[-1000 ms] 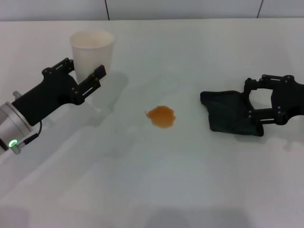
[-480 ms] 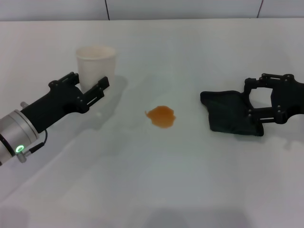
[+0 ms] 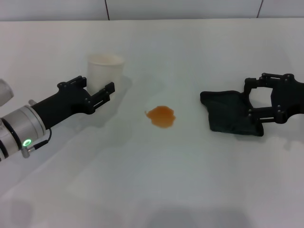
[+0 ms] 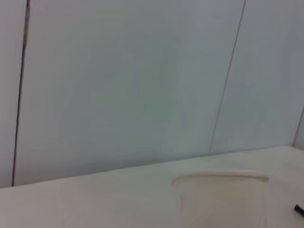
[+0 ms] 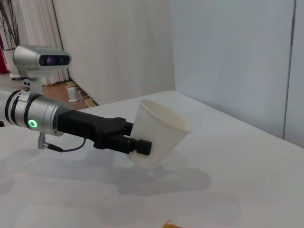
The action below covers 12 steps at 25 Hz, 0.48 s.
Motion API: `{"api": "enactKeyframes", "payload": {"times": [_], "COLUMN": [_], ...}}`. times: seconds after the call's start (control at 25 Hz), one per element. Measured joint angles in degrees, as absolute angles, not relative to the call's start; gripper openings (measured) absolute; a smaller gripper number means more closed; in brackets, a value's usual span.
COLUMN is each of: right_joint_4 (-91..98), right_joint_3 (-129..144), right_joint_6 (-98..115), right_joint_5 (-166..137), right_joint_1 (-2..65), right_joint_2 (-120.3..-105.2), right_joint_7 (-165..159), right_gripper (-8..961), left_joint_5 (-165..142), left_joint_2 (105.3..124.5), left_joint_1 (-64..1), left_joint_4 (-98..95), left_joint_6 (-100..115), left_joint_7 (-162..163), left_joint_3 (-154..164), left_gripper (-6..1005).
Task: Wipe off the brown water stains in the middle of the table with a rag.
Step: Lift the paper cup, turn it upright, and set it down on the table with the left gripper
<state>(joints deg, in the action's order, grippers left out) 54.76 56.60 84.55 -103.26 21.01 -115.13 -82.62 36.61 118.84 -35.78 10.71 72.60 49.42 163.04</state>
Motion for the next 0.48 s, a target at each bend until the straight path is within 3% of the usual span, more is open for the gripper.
{"api": "enactKeyframes", "payload": {"times": [0.48], "right_joint_4": [54.44], "right_joint_3": [56.6], "right_joint_6": [84.55], "right_joint_5": [-103.28], "right_joint_1": [21.01], "right_joint_2": [-115.14], "right_joint_7": [-82.62], "right_gripper": [857], "left_joint_5": [35.63], "left_joint_2": [119.2], "left_joint_1": [-36.65], "left_joint_4": [10.13], "left_joint_6": [69.17], "left_joint_7": [45.74], "left_joint_3": [163.04], "left_gripper": [573]}}
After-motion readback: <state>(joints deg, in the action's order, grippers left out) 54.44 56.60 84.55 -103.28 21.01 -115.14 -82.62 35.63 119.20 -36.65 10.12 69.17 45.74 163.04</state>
